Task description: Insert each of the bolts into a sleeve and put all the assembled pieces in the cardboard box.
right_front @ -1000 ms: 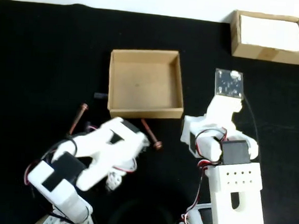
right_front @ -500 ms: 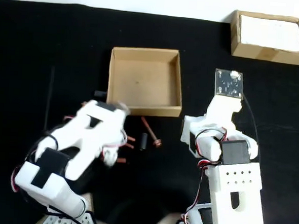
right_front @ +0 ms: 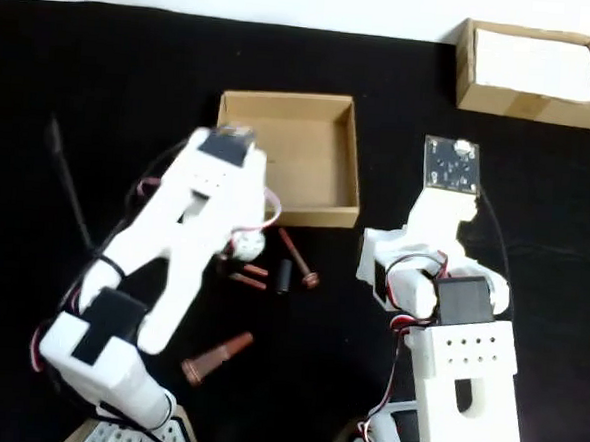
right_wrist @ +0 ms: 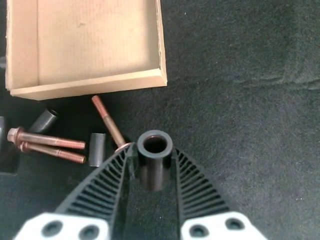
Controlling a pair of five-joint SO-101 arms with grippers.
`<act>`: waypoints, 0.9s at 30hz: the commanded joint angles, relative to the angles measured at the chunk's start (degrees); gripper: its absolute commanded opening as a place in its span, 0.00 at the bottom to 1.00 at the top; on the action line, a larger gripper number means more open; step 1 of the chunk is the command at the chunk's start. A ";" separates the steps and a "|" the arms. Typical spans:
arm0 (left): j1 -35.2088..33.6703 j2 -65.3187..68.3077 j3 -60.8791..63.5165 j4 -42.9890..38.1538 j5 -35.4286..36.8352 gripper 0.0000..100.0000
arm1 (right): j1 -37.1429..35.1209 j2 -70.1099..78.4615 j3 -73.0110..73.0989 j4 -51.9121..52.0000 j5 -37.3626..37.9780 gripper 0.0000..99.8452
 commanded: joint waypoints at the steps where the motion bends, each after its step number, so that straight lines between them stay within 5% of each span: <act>1: 0.40 -1.01 -5.41 2.55 0.79 0.01 | 0.57 -1.27 -0.22 -1.01 0.09 0.01; 8: 4.44 -1.01 -0.31 7.47 1.67 0.01 | 0.57 -1.27 1.54 -1.63 0.09 0.01; 16: 6.46 -0.92 17.45 7.47 -31.30 0.01 | 3.12 -1.36 5.14 -5.76 0.35 0.01; 23: 8.48 -0.92 19.74 7.38 -60.40 0.01 | 9.27 -1.36 5.14 -5.76 0.53 0.01; 27: 14.90 -1.01 16.31 7.91 -66.11 0.01 | 16.22 -1.36 6.55 -7.08 0.53 0.01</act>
